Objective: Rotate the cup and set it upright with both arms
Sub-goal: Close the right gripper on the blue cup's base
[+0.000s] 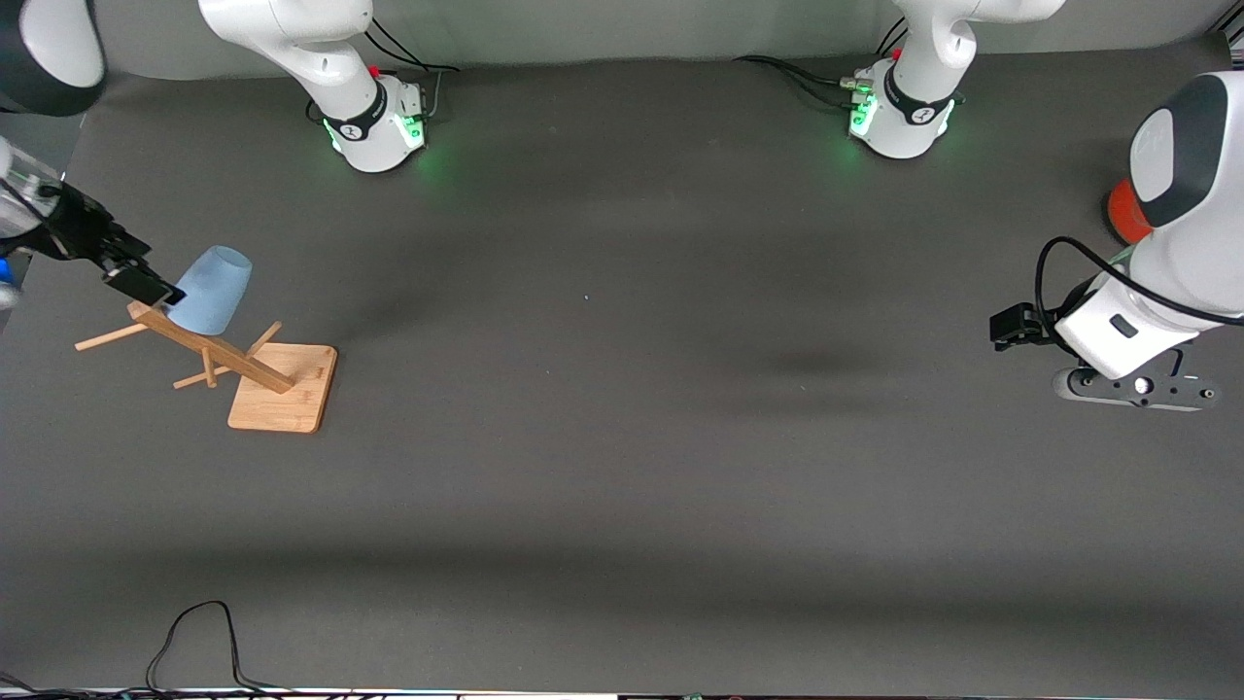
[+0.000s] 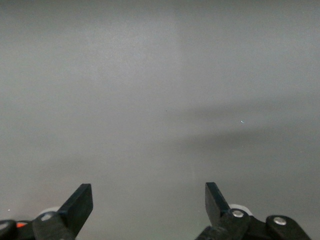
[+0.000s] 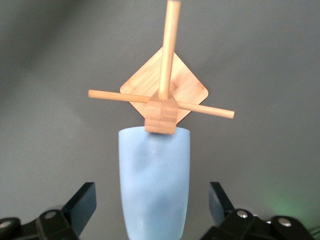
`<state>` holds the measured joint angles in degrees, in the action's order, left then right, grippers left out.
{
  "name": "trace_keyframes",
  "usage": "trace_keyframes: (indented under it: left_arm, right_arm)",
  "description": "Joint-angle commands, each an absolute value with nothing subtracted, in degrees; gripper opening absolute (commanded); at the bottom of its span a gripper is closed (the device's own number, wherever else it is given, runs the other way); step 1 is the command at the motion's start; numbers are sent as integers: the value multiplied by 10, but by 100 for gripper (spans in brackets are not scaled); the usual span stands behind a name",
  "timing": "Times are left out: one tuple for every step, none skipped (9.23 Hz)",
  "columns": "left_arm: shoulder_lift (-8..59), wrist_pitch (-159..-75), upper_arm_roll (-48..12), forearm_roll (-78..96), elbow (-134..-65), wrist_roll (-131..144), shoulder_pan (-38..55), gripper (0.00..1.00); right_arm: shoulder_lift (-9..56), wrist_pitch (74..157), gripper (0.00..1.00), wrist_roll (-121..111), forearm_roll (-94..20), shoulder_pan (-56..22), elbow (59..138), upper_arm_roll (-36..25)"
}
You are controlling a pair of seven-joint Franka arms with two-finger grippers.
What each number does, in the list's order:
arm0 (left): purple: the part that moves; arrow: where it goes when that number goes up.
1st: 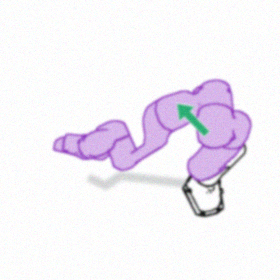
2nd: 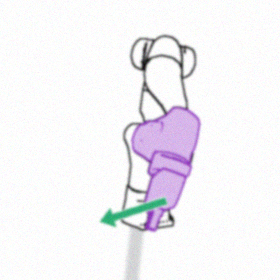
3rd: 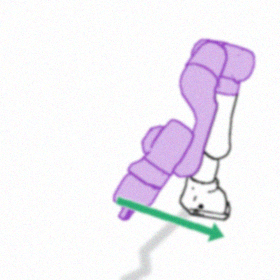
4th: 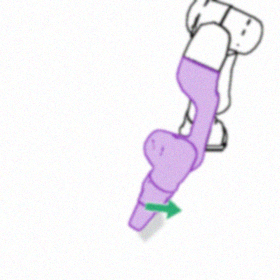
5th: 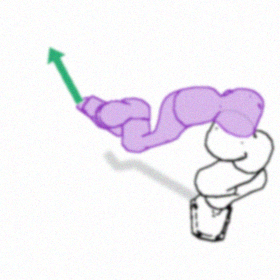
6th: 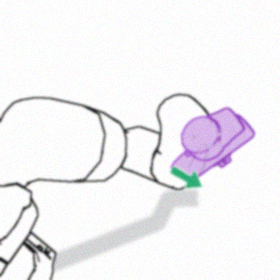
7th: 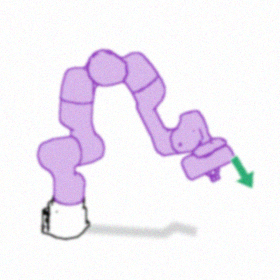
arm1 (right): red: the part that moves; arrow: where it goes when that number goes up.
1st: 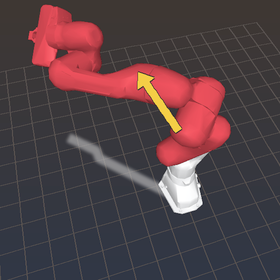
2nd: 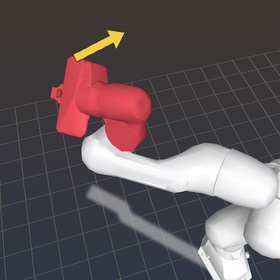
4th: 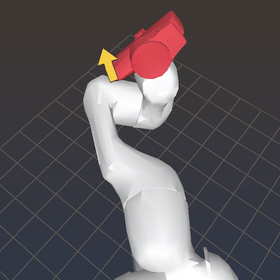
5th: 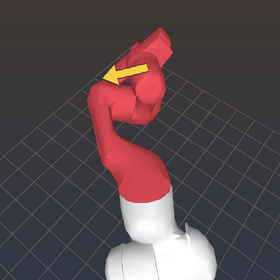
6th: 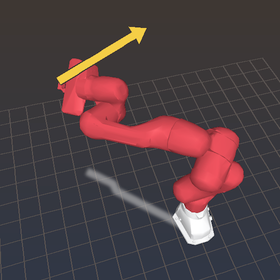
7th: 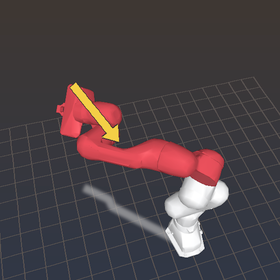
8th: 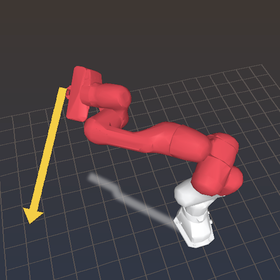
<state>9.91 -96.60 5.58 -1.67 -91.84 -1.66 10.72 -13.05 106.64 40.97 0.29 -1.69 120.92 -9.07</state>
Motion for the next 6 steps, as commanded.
trace_keyframes:
  left_arm:
    - [103,-955,59,-14,-908,-25,112,100]
    - [103,-955,59,-14,-908,-25,112,100]
    - [103,-955,59,-14,-908,-25,112,100]
    - [103,-955,59,-14,-908,-25,112,100]
    - [104,-954,59,-14,-908,-25,112,100]
    - [103,-954,59,-14,-909,-25,112,100]
  right_arm:
    - [-149,1119,100,425,-10,-24,1261,-96]
    - [-136,1135,100,425,-12,-24,1263,-96]
    - [-124,1141,100,425,-12,-24,1263,-96]
    - [-113,1149,100,424,-16,-24,1264,-96]
    - [-102,1154,100,424,-17,-24,1263,-96]
    - [-95,1159,100,424,-22,-25,1263,-96]
